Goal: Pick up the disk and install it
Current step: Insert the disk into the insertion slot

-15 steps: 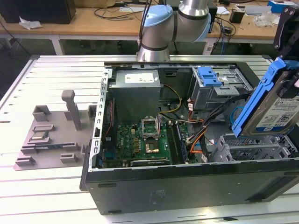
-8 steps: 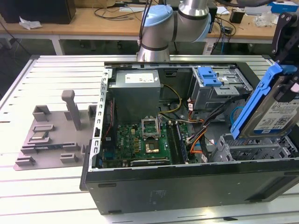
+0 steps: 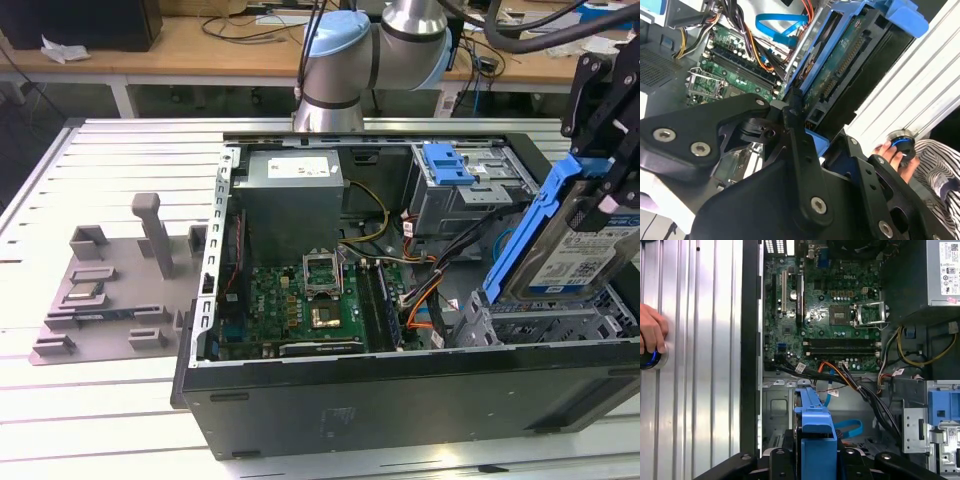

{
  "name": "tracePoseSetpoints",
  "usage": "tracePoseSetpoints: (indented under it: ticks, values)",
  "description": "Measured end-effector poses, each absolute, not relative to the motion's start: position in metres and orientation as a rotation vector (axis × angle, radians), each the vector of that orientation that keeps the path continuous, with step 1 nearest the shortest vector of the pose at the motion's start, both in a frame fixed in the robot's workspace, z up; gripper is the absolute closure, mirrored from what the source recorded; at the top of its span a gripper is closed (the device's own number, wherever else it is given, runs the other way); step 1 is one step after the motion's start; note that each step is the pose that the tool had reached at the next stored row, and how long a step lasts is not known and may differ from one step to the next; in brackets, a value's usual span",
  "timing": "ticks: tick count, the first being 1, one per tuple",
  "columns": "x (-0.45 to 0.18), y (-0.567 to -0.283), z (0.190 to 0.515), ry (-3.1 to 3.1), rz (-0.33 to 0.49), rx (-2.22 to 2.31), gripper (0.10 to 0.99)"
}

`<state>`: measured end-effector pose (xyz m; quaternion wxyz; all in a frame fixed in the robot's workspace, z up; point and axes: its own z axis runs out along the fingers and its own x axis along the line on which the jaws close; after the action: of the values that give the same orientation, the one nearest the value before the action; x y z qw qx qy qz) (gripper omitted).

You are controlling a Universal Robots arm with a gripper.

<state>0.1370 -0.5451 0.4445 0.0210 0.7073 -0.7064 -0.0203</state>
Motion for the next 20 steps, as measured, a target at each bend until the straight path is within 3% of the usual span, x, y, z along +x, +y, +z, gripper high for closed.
tracePoseSetpoints:
  ticks: [20]
  values:
    - [0.137,-0.545,0.399,-2.19,-0.063,2.193,0.718]
